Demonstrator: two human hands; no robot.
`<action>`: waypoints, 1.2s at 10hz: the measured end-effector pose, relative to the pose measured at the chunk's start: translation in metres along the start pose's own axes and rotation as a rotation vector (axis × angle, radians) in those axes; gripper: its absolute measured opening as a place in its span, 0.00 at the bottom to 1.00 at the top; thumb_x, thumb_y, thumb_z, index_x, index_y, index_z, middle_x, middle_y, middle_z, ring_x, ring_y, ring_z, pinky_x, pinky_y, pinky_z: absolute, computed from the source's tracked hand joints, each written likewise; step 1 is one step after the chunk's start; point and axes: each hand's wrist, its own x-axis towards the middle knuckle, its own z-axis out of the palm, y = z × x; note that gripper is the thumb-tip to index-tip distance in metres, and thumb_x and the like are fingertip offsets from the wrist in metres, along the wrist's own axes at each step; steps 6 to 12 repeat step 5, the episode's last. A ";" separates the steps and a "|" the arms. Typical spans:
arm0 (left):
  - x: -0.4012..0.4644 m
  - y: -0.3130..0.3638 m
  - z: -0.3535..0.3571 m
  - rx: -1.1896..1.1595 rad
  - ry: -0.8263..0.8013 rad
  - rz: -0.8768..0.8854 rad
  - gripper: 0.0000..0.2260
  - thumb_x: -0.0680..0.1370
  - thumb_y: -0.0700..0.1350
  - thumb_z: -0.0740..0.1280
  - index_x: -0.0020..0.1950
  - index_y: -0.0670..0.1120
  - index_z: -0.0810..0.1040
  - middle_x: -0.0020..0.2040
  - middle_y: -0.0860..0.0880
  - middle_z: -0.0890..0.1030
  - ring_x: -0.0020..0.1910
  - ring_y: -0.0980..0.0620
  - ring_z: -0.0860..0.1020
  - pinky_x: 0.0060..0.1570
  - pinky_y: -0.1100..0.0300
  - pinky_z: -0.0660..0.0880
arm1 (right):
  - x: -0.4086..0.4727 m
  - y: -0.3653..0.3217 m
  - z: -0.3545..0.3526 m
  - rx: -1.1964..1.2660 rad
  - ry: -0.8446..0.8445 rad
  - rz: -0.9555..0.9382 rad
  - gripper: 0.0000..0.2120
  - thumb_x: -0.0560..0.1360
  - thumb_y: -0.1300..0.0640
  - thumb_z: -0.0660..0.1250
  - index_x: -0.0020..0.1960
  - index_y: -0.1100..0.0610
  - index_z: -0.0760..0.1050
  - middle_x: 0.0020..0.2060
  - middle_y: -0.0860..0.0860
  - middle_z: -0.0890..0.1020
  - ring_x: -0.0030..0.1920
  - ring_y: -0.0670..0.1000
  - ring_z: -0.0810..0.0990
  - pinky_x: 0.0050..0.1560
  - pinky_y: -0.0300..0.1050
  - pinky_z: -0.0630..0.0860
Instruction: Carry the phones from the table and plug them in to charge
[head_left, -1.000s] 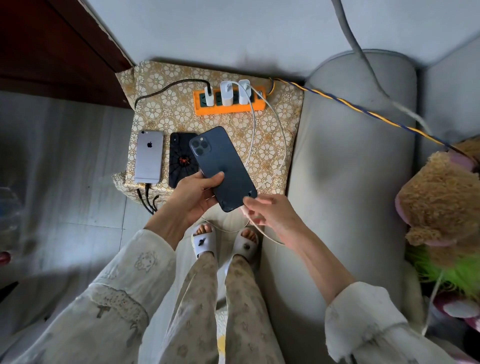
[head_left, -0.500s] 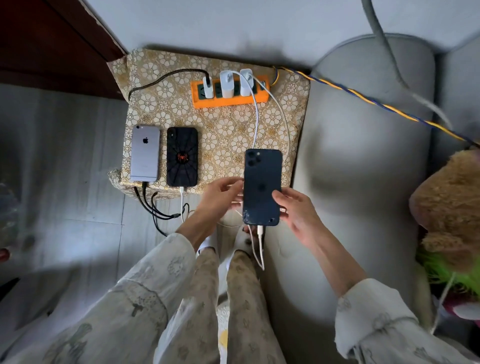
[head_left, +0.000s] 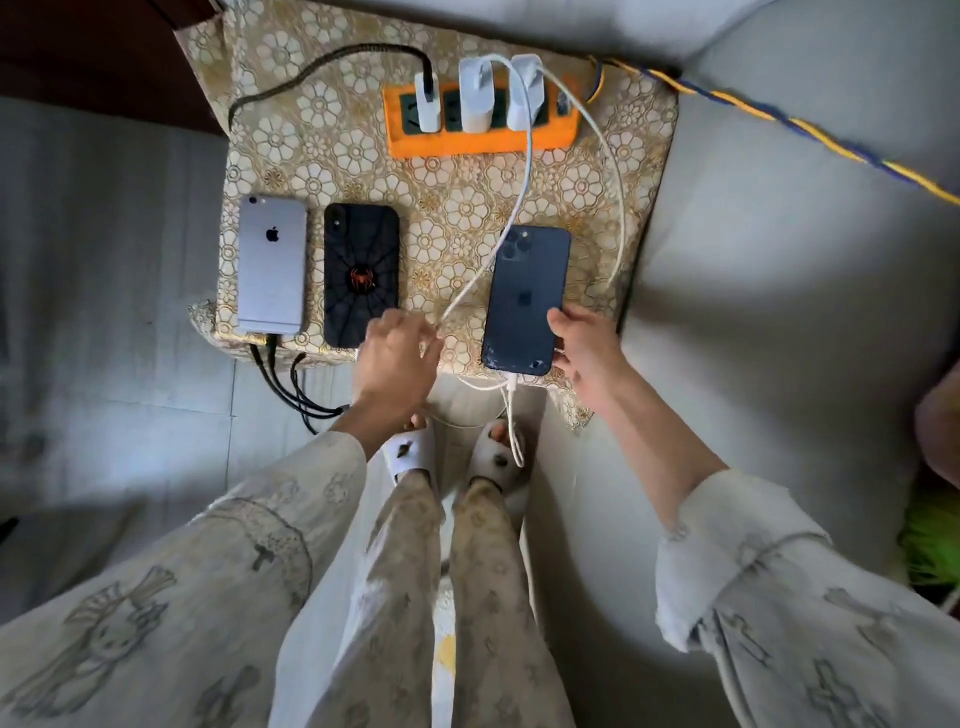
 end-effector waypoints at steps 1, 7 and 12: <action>0.000 -0.023 -0.008 0.168 0.046 0.144 0.08 0.75 0.44 0.65 0.49 0.40 0.78 0.56 0.42 0.76 0.59 0.40 0.70 0.55 0.46 0.68 | 0.006 -0.003 0.014 -0.027 -0.024 -0.005 0.09 0.79 0.62 0.55 0.48 0.56 0.73 0.58 0.61 0.78 0.58 0.60 0.77 0.64 0.59 0.71; -0.004 -0.035 -0.013 0.450 -0.162 0.148 0.22 0.79 0.46 0.57 0.72 0.51 0.56 0.77 0.47 0.45 0.76 0.47 0.46 0.65 0.47 0.67 | -0.002 0.000 0.015 -0.233 0.075 -0.056 0.18 0.77 0.61 0.59 0.66 0.61 0.70 0.65 0.55 0.75 0.65 0.55 0.73 0.67 0.54 0.69; -0.004 -0.035 -0.013 0.450 -0.162 0.148 0.22 0.79 0.46 0.57 0.72 0.51 0.56 0.77 0.47 0.45 0.76 0.47 0.46 0.65 0.47 0.67 | -0.002 0.000 0.015 -0.233 0.075 -0.056 0.18 0.77 0.61 0.59 0.66 0.61 0.70 0.65 0.55 0.75 0.65 0.55 0.73 0.67 0.54 0.69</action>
